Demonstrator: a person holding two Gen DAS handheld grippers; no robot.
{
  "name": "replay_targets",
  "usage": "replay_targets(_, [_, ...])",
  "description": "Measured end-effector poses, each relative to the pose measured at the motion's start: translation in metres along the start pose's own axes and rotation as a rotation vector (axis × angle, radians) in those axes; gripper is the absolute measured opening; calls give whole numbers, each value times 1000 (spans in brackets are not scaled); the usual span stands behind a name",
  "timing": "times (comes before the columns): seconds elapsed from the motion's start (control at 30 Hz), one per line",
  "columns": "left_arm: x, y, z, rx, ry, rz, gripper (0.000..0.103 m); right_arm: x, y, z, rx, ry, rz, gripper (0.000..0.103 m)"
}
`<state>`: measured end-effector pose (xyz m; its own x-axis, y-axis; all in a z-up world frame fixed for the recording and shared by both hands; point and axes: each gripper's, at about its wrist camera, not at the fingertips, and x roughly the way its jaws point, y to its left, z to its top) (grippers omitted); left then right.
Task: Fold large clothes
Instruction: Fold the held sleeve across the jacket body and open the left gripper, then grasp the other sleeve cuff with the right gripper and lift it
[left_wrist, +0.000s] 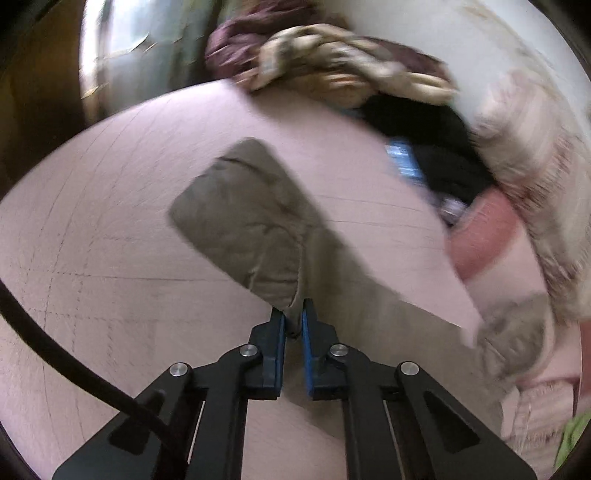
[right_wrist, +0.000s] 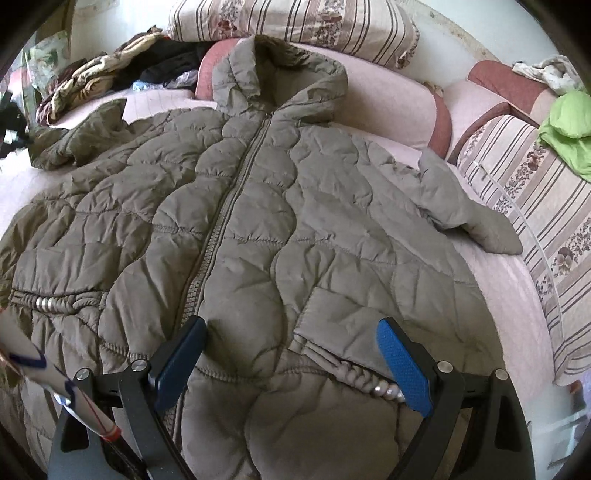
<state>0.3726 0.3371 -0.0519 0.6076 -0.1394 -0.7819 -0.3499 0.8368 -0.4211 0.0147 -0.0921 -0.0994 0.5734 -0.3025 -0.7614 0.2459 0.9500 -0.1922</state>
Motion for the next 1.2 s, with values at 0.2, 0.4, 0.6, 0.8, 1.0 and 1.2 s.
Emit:
replay_targets(0.2, [-58, -123, -46, 251, -34, -149, 7, -19, -22, -6, 47, -54, 14, 96])
replay_targets(0.4, [-76, -246, -136, 479, 29, -334, 6, -30, -57, -17, 139, -68, 11, 96])
replay_targets(0.6, [-51, -308, -237, 651, 134, -351, 21, -33, -100, -29, 239, -51, -6, 96])
replay_targets(0.8, [-70, -280, -284, 711, 107, -278, 53, -28, -126, -22, 306, -35, 26, 96])
replay_targets(1.0, [-105, -203, -317, 737, -7, -74, 59, 7, -128, 25, 374, -2, 186, 96])
replay_targets(1.2, [-113, -148, -346, 692, -2, -1, 60, 110, -130, 91, 556, 96, 272, 96])
